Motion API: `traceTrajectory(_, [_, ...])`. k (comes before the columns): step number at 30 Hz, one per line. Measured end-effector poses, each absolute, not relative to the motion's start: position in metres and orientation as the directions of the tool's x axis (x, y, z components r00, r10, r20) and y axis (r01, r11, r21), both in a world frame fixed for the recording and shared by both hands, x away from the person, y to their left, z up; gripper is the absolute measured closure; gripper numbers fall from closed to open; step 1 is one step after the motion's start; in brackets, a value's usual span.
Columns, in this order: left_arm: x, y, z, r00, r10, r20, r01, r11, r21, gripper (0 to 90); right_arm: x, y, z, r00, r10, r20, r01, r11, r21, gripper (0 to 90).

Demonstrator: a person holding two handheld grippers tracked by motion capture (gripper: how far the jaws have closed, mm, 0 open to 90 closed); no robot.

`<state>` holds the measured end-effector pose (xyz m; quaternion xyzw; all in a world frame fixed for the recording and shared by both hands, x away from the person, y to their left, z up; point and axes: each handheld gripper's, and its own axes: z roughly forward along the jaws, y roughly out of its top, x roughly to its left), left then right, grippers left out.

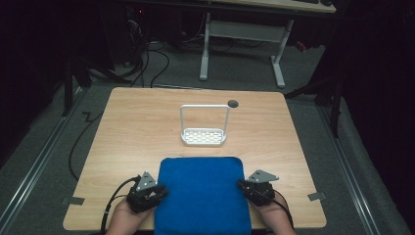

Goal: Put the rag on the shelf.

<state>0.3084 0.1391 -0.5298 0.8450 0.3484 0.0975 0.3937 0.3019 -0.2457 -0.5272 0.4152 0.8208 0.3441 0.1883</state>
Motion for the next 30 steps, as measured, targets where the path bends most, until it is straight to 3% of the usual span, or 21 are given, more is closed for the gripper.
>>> traceTrajectory(3, [0.306,0.14,-0.53,0.74,0.66,-0.127,0.519,-0.441,0.732,69.5,0.301,-0.246,-0.526,-0.584,0.812,-0.016,0.555,0.413,0.722,78.0])
traceTrajectory(8, [0.315,0.142,-0.529,0.711,0.699,-0.083,0.501,-0.42,0.757,59.7,0.305,-0.254,-0.521,-0.558,0.83,0.021,0.545,0.347,0.764,72.0])
traceTrajectory(13, [0.346,0.15,-0.526,0.636,0.758,-0.148,0.546,-0.305,0.78,50.4,0.311,-0.26,-0.521,-0.549,0.835,0.04,0.55,0.324,0.77,68.6])
traceTrajectory(17, [0.372,0.148,-0.527,0.586,0.791,-0.175,0.572,-0.251,0.781,49.4,0.313,-0.261,-0.523,-0.549,0.834,0.049,0.555,0.321,0.767,66.4])
traceTrajectory(22, [0.394,0.138,-0.534,0.533,0.825,-0.19,0.62,-0.227,0.751,60.2,0.315,-0.261,-0.524,-0.546,0.838,0.029,0.542,0.326,0.774,66.8])
traceTrajectory(30, [0.394,0.138,-0.536,0.536,0.821,-0.199,0.622,-0.223,0.751,81.2,0.336,-0.253,-0.52,-0.499,0.867,0.004,0.533,0.303,0.79,64.9])
